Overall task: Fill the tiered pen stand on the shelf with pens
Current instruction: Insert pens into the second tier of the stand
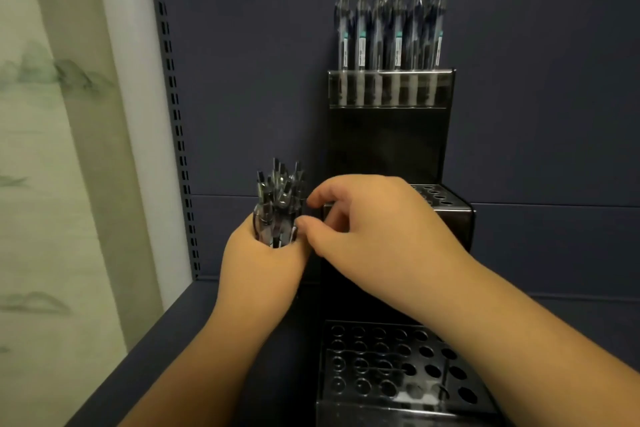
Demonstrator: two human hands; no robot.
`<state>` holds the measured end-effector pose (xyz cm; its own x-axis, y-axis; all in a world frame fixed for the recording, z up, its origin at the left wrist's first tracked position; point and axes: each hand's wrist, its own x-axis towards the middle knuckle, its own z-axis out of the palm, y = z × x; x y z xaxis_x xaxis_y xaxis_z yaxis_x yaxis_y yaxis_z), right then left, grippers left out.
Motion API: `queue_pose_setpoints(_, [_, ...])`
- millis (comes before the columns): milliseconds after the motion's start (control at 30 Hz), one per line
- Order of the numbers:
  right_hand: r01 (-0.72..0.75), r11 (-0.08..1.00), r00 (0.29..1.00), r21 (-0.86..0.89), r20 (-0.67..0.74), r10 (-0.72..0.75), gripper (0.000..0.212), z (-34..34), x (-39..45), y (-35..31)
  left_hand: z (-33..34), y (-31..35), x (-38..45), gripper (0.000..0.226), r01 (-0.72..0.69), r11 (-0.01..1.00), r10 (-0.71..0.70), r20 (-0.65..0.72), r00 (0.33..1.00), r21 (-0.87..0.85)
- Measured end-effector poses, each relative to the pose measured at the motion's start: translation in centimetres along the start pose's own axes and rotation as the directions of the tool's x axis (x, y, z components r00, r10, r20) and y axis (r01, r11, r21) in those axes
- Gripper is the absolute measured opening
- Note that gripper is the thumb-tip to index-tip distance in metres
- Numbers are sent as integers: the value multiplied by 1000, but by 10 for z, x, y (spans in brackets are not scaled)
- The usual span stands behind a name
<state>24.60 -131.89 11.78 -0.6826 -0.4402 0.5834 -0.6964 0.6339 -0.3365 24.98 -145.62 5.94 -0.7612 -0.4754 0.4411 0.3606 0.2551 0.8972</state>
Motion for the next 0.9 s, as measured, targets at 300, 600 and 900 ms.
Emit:
queue_pose_setpoints(300, [8,943,997,333,-70,16,15,-20,4,8,-6,41,30,11,-100,991,97,-33,995,-86])
queue_pose_setpoints(600, [27,877,969,480,-227,95,29,-30,10,21,11,78,28,8,-330,940,313,160,936,93])
queue_pose_setpoints(900, [18,888,978,460,-191,79,25,-38,14,29,10,92,43,9,-365,929,340,253,906,58])
